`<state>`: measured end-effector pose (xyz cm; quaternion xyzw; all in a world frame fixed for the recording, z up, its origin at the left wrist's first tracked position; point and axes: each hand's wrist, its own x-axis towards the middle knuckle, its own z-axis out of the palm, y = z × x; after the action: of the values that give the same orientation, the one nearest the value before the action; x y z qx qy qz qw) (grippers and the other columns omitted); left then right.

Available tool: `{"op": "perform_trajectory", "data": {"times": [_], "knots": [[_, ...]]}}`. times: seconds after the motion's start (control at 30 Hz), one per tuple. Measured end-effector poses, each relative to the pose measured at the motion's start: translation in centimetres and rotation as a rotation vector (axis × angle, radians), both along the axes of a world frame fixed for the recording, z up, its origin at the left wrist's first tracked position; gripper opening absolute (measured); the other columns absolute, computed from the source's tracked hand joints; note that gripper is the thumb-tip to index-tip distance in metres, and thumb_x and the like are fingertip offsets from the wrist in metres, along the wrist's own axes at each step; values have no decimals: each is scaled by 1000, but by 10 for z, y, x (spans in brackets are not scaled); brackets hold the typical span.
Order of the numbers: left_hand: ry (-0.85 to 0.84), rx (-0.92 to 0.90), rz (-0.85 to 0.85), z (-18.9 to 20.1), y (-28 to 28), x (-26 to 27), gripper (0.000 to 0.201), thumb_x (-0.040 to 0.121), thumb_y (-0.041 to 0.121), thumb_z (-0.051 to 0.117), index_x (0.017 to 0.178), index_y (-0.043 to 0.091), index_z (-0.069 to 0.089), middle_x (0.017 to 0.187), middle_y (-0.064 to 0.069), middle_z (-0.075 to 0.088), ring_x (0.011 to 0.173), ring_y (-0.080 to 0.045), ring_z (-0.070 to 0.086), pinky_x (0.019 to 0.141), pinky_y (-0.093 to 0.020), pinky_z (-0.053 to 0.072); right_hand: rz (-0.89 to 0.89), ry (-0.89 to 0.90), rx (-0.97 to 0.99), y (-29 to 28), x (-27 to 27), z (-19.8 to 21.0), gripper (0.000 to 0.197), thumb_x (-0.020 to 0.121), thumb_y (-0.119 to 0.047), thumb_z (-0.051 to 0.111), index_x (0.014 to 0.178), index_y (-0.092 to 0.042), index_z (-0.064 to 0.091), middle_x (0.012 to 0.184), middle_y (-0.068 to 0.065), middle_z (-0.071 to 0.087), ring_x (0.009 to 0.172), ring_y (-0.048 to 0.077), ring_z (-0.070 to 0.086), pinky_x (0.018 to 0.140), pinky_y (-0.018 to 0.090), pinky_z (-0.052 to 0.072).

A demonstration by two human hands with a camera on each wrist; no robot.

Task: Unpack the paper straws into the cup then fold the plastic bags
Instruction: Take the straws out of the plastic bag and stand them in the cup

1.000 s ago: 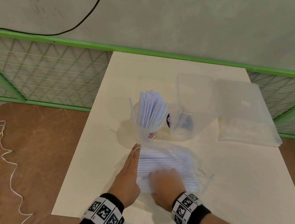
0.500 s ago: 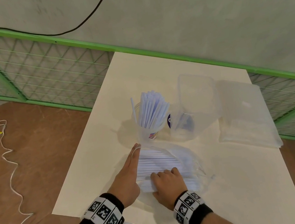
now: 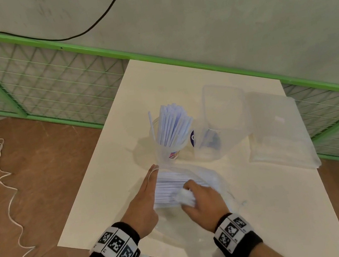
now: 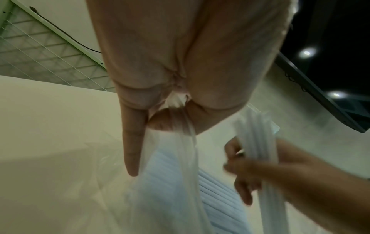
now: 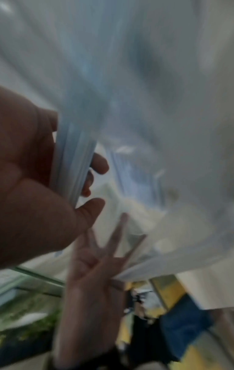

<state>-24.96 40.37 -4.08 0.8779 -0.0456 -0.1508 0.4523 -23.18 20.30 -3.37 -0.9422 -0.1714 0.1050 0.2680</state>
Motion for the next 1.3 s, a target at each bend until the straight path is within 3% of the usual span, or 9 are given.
{"op": "perform_trajectory", "data": {"times": [0.07, 0.17, 0.37, 0.47, 0.57, 0.83, 1.03, 1.2, 1.3], "knots": [[5, 7, 2, 0, 0, 1, 110, 70, -23, 40, 151, 35, -7, 160, 19, -8, 147, -2, 4, 119, -29, 25, -186, 9, 273, -3, 0, 15, 27, 84, -50, 57, 84, -23, 56, 73, -3, 62, 70, 15, 59, 66, 27, 45], [0, 17, 0, -1, 1, 2, 111, 70, -23, 41, 153, 32, -8, 160, 18, -8, 147, -3, 4, 119, -30, 25, -380, 85, 561, -2, -3, 28, 23, 86, -32, 70, 71, -18, 60, 71, 2, 63, 71, 18, 62, 68, 30, 49], [-9, 21, -16, 0, -2, 2, 109, 71, -23, 41, 152, 30, -8, 160, 16, -8, 148, -5, 1, 121, -31, 20, -427, 212, 527, -11, -10, 10, 21, 76, -23, 78, 84, -12, 62, 72, -10, 66, 69, 6, 64, 67, 17, 48], [-5, 23, -20, 0, -1, 2, 109, 70, -23, 41, 153, 28, -8, 161, 15, -9, 148, -5, 0, 121, -32, 20, -408, 190, 468, -14, -9, 21, 20, 76, -18, 75, 68, -12, 57, 61, -6, 60, 56, 7, 56, 57, 19, 44], [1, 14, -17, -2, 0, 3, 110, 70, -23, 40, 153, 29, -8, 160, 17, -10, 148, -4, 0, 120, -33, 24, -305, 160, 444, -13, 4, 53, 25, 78, -15, 70, 58, -7, 57, 56, 7, 59, 52, 10, 52, 54, 33, 45], [26, -16, -19, -1, -1, 1, 111, 70, -22, 38, 153, 35, -8, 158, 25, -12, 147, 1, -1, 121, -30, 22, -259, -85, 749, -3, 103, 171, 6, 74, -11, 76, 74, -11, 70, 70, 4, 68, 60, 24, 65, 52, 32, 50], [20, -11, -10, 3, 0, 0, 109, 72, -21, 38, 150, 37, -11, 156, 27, -13, 143, 4, 4, 114, -15, 20, -184, -66, 626, 31, 142, 184, 11, 75, -18, 77, 68, -18, 69, 70, 7, 70, 62, 32, 67, 55, 36, 55], [8, 13, -10, 4, 0, 0, 105, 75, -20, 38, 146, 37, -14, 153, 26, -15, 139, 7, 0, 96, 8, 5, -210, -88, 485, 43, 156, 161, 11, 76, -23, 76, 68, -20, 70, 72, 4, 72, 62, 20, 69, 67, 40, 60], [0, 12, -16, 4, -1, 1, 105, 74, -20, 38, 145, 37, -14, 154, 25, -16, 140, 7, -3, 93, 10, 2, -217, -20, 458, 47, 162, 139, 10, 76, -32, 80, 76, -26, 71, 82, -5, 73, 77, 8, 70, 75, 33, 58]]}}
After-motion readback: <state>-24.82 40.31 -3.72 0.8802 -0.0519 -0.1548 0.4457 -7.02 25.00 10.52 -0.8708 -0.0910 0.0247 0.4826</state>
